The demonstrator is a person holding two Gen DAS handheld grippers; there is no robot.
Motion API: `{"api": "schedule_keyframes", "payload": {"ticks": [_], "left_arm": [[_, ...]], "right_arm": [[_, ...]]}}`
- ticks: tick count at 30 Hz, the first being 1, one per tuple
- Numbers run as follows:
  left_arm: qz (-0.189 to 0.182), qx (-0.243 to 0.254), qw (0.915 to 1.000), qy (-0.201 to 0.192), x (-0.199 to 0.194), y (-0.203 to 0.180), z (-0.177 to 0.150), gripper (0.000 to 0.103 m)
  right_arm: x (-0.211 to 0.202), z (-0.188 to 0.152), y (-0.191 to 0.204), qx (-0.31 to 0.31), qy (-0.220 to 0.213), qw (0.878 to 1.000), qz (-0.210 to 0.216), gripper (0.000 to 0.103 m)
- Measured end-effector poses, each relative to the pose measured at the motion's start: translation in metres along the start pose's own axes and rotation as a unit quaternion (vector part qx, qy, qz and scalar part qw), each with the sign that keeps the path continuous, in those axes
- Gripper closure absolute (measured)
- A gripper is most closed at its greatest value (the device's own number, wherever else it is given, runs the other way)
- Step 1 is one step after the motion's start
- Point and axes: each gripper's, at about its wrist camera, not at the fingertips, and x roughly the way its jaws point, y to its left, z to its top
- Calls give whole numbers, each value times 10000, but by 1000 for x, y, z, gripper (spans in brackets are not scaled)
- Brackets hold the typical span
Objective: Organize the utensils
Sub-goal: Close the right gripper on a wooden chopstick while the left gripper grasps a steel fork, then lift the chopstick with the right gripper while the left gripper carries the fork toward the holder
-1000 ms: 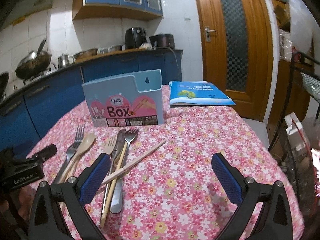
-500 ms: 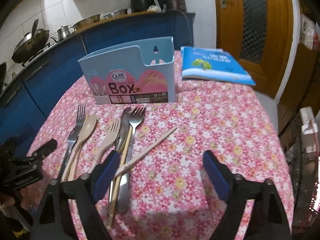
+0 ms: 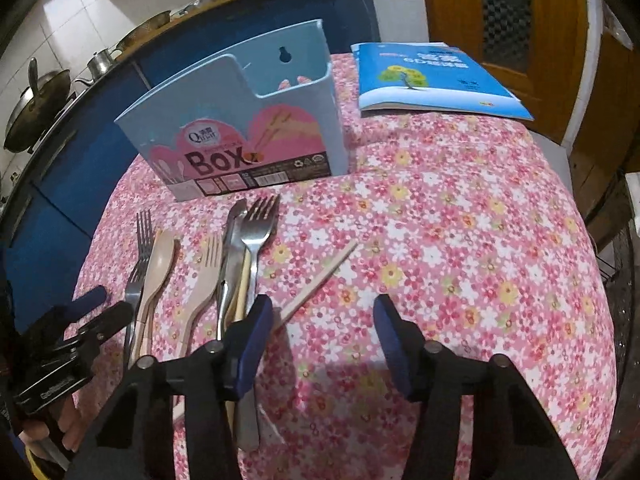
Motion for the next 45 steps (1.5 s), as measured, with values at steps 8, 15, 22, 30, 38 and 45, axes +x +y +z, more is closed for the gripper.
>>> {"api": "schedule_keyframes", "payload": {"ticks": [8, 15, 22, 30, 38, 45], "left_arm": [[-394, -186, 9990, 130, 6, 3, 6, 79], [-303, -296, 9990, 131, -3, 14, 4, 90], [-361, -261, 9988, 212, -6, 24, 2, 90], [-637, -328, 9973, 166, 4, 20, 5, 95], [-1033, -795, 9905, 444, 14, 32, 13, 97], [-1218, -854, 9881, 390, 5, 34, 9, 99]], "right_arm": [[9, 11, 1, -36, 208, 9998, -5, 73], [11, 11, 5, -322, 263, 9991, -34, 93], [7, 4, -1, -503, 450, 9977, 5, 94], [13, 14, 3, -731, 873, 9935, -74, 94], [19, 23, 5, -798, 1155, 9900, -153, 93], [18, 16, 11, -866, 911, 9919, -163, 94]]}}
